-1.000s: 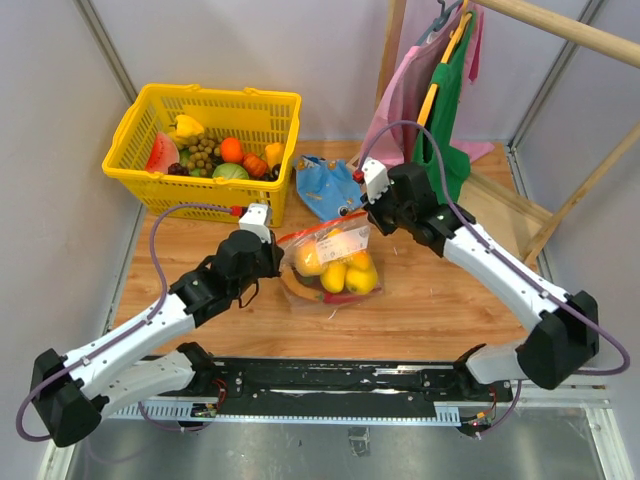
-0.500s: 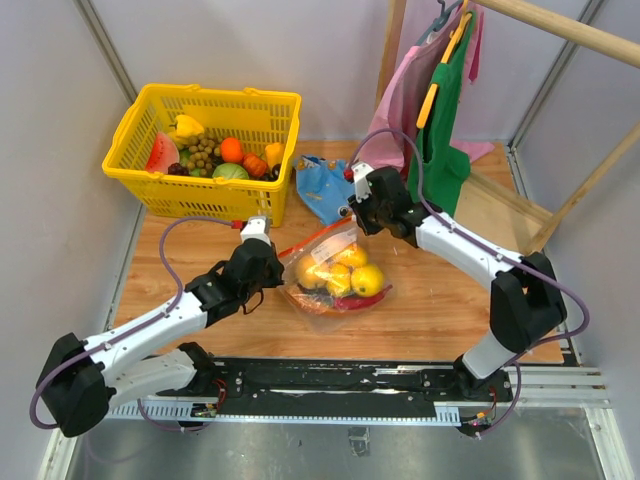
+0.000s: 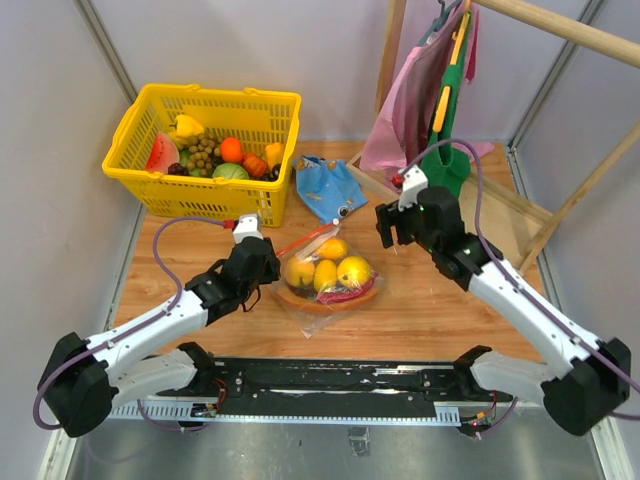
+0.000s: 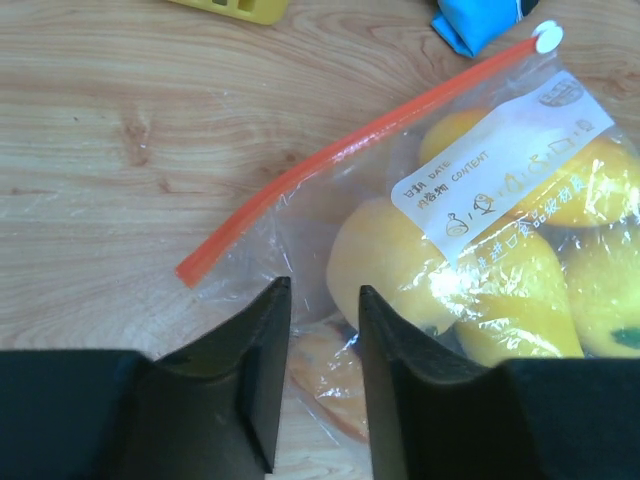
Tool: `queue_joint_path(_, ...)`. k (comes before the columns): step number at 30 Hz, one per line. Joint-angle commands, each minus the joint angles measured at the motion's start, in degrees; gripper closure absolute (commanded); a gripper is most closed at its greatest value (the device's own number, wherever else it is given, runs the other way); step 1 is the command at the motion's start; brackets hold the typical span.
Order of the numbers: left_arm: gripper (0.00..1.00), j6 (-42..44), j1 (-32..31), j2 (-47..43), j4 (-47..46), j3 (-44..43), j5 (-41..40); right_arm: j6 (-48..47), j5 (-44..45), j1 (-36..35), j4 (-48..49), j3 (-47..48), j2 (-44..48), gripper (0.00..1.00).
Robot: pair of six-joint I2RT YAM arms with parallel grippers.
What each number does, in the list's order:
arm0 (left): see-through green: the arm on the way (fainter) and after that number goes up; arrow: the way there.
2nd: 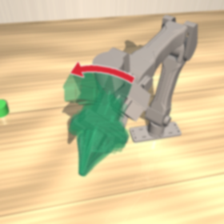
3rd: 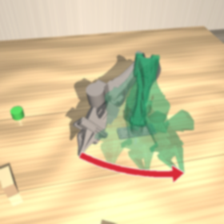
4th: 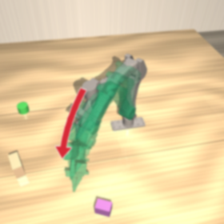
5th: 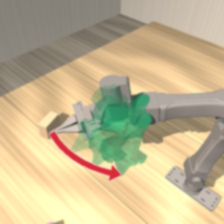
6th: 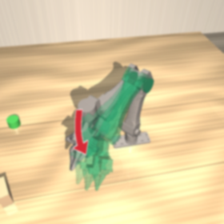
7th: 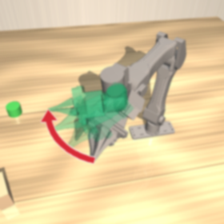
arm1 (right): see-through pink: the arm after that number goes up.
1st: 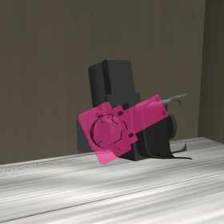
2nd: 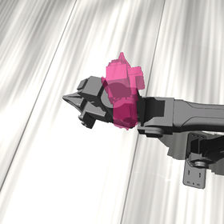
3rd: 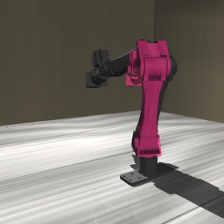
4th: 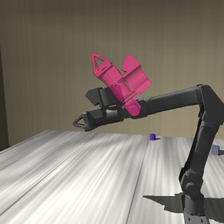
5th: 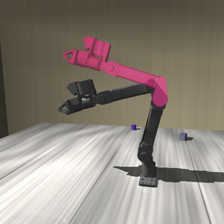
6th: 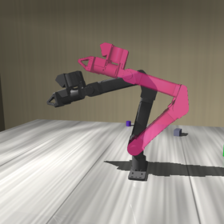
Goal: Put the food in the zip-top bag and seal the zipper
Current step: Place the zipper food storage bag at the center of the board.
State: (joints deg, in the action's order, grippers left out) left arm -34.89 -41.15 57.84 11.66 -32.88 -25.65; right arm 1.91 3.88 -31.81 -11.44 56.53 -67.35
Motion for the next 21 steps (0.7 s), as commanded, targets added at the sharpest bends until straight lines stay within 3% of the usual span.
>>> queue_joint_path(1, 0.57, -0.70, 0.45, -2.92, 0.44, -1.28, -3.67, 3.61, 3.14, 1.00, -2.28, -5.90, 10.63, 0.22)
queue_joint_path(6, 0.34, -1.40, 0.46, -8.89, 6.58, -3.07, -6.29, 4.94, 7.76, 1.06, -3.81, -12.65, 22.77, 0.01)
queue_joint_path(11, 0.21, 2.15, 0.46, -17.31, 11.72, -4.72, -8.69, 4.45, 14.67, 1.15, -5.75, -16.98, 33.00, 0.02)
queue_joint_path(16, 0.01, 6.85, 0.51, -24.98, 16.24, -8.20, -10.88, 6.23, 23.53, 1.14, -9.15, -19.76, 40.65, 0.02)
queue_joint_path(21, 0.01, 10.99, 0.48, -35.10, 15.44, -7.41, -10.67, 6.25, 30.16, 1.14, -16.89, -17.98, 45.26, 0.02)
